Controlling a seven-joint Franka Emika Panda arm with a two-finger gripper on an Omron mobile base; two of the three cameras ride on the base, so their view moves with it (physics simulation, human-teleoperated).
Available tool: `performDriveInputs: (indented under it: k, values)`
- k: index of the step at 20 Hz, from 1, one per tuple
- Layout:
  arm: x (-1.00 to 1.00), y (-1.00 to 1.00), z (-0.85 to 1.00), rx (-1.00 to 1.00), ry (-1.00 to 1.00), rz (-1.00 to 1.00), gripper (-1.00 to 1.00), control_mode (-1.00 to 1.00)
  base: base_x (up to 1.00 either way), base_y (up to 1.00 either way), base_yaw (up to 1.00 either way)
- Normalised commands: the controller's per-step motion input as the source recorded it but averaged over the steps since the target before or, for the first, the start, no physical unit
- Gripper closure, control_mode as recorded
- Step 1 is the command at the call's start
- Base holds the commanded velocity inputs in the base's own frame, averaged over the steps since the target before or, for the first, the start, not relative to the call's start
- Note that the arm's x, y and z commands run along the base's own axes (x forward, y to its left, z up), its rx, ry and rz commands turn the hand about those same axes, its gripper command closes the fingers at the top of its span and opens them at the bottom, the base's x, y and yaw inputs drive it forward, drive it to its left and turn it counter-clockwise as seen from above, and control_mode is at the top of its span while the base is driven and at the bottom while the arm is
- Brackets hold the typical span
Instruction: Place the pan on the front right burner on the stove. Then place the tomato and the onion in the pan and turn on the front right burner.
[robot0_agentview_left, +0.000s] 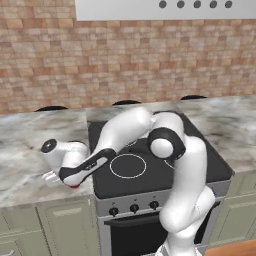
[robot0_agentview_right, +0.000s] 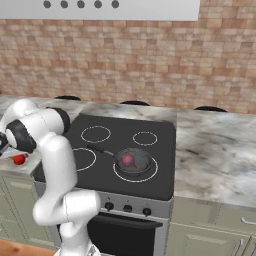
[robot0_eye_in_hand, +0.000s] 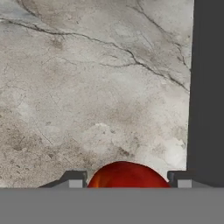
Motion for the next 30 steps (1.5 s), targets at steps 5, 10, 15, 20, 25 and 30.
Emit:
performDriveInputs:
  k: [5,10,15,20,25,30]
  values:
    - [-0.19,-0.41,0.43,0.0,-0.29,0.0,1.0,-1.0,0.0,0.0,0.0]
    - [-0.09,-0.54,0.53,0.0,-0.36,0.0,1.0,-1.0,0.0,0.0,0.0]
    - [-0.06,-0.6,0.58,0.0,-0.33,-0.01,1.0,-1.0,0.0,0.0,0.0]
    - [0.0,-0.6,0.53,0.0,-0.29,-0.03,1.0,-1.0,0.0,0.0,0.0]
    - [0.0,-0.62,0.26,0.03,-0.19,-0.01,1.0,-1.0,0.0,0.0,0.0]
    - [0.0,-0.74,0.21,0.08,-0.11,-0.01,1.0,-1.0,0.0,0.0,0.0]
